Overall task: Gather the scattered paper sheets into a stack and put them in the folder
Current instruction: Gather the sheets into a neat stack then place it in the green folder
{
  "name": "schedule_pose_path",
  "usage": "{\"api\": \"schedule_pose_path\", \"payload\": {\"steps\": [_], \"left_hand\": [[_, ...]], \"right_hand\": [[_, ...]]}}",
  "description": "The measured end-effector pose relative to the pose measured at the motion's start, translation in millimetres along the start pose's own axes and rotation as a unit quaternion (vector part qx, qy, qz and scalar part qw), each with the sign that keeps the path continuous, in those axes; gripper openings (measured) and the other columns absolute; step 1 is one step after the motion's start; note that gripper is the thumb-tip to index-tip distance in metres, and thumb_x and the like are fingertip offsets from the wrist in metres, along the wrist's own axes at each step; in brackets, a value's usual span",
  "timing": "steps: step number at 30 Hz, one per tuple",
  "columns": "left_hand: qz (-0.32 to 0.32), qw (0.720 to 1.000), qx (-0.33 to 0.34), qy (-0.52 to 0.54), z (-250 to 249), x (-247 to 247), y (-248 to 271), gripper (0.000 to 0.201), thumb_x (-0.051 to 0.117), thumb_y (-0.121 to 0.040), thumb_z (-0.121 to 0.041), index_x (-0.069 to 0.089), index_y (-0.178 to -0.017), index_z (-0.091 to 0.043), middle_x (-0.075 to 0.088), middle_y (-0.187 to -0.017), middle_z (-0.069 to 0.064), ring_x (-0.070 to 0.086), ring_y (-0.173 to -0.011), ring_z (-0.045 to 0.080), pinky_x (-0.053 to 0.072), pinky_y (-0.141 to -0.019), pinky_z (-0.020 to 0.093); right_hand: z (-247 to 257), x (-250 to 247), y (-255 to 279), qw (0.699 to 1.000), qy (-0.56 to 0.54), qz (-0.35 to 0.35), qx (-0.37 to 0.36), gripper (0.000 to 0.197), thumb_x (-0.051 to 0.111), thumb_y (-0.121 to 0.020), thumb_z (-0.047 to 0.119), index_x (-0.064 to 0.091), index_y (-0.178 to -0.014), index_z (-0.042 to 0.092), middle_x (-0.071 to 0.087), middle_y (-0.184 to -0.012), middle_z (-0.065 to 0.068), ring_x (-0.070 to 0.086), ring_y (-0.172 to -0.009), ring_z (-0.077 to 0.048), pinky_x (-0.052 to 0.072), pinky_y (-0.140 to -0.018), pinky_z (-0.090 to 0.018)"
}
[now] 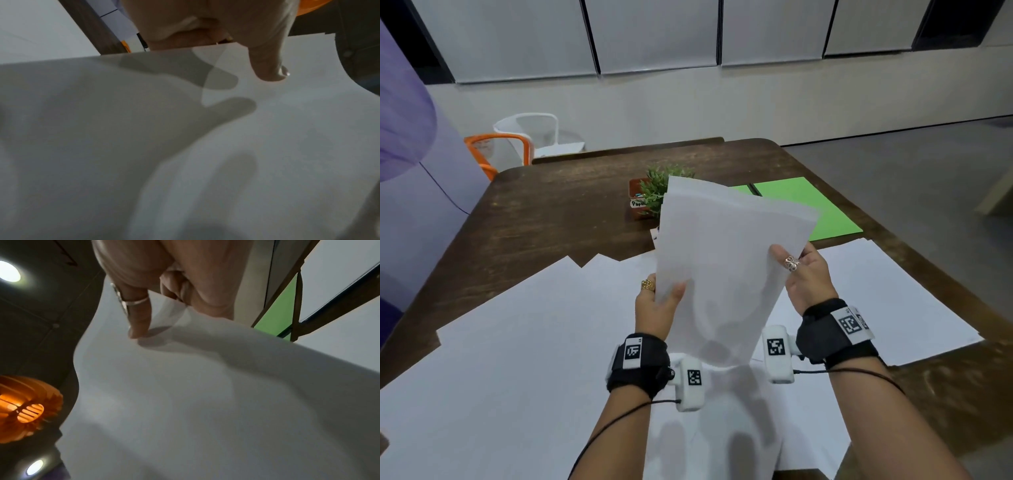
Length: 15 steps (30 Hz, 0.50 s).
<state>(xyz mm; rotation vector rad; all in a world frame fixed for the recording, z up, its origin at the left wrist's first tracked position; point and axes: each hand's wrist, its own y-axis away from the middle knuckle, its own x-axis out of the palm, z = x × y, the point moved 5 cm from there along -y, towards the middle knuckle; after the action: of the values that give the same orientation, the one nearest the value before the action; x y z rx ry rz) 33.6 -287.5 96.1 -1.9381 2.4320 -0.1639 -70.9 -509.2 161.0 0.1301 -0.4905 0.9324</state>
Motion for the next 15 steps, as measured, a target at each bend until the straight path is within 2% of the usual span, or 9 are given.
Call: {"api": "schedule_pose_path", "payload": {"steps": [1,3,5,8,12,13,15], "left_hand": [[0.006,1.000,-0.003,-0.003,3.7,2.6,1.7,0.016,0.068,-0.083,-0.020,0.060,-0.096,-0.024,0.068,-0.097,0.001,0.066,-0.089,0.019,0.054,-0.076,0.029],[0.005,1.000,0.001,-0.025,10.5,5.7,2.6,0.013,0.064,-0.087,-0.019,0.059,-0.099,-0.021,0.067,-0.096,0.002,0.066,-0.093,0.025,0.053,-0.075,0.029],[-0.026,0.999,0.012,-0.041,11.2,6.7,2.0,0.015,0.060,-0.090,-0.020,0.057,-0.105,-0.016,0.066,-0.096,0.005,0.064,-0.095,0.028,0.052,-0.076,0.029],[-0.051,0.997,0.038,-0.052,-0.4,10.2,3.8,0.017,0.063,-0.088,-0.023,0.054,-0.102,-0.022,0.065,-0.093,-0.003,0.064,-0.092,0.023,0.052,-0.080,0.032],[-0.072,0.991,0.077,-0.079,-10.2,7.3,6.4,0.041,0.078,-0.075,-0.024,0.050,-0.105,-0.024,0.062,-0.093,-0.013,0.062,-0.087,0.000,0.049,-0.078,0.014],[-0.078,0.991,0.074,-0.081,-9.3,5.7,5.0,0.042,0.077,-0.075,-0.025,0.050,-0.107,-0.021,0.062,-0.093,-0.013,0.062,-0.086,0.002,0.050,-0.078,0.016],[-0.084,0.990,0.065,-0.090,-5.8,4.5,0.7,0.042,0.074,-0.078,-0.027,0.054,-0.111,-0.009,0.063,-0.094,-0.005,0.064,-0.089,0.014,0.052,-0.082,0.027]], "right_hand": [[-4.2,-0.4,0.8,1.000,0.025,0.000,0.005,0.030,0.069,-0.070,0.005,0.060,-0.097,0.013,0.074,-0.082,0.007,0.069,-0.076,-0.009,0.054,-0.068,-0.024],[-10.9,-1.7,2.2,0.996,0.089,-0.018,0.006,0.025,0.060,-0.082,-0.006,0.059,-0.095,0.016,0.073,-0.078,0.010,0.069,-0.072,-0.007,0.052,-0.070,-0.025],[-11.2,-2.0,2.2,0.992,0.123,-0.034,-0.009,0.026,0.059,-0.085,-0.006,0.059,-0.093,0.018,0.073,-0.077,0.012,0.068,-0.072,-0.005,0.053,-0.069,-0.022],[-1.0,4.4,-0.8,0.990,0.126,-0.037,-0.045,0.028,0.061,-0.084,-0.005,0.059,-0.092,0.021,0.071,-0.083,0.011,0.068,-0.075,-0.003,0.053,-0.069,-0.019],[5.0,7.6,1.7,0.981,0.176,-0.009,-0.079,0.041,0.071,-0.076,-0.002,0.055,-0.099,0.028,0.061,-0.096,0.005,0.062,-0.082,-0.006,0.051,-0.070,-0.017],[2.5,5.9,2.1,0.979,0.191,-0.006,-0.075,0.045,0.073,-0.074,-0.002,0.055,-0.099,0.029,0.059,-0.096,0.003,0.059,-0.082,-0.008,0.050,-0.071,-0.018],[-3.4,2.8,1.9,0.978,0.199,-0.006,-0.058,0.047,0.075,-0.072,-0.003,0.055,-0.099,0.030,0.059,-0.096,0.000,0.057,-0.084,-0.011,0.051,-0.075,-0.024]]}}
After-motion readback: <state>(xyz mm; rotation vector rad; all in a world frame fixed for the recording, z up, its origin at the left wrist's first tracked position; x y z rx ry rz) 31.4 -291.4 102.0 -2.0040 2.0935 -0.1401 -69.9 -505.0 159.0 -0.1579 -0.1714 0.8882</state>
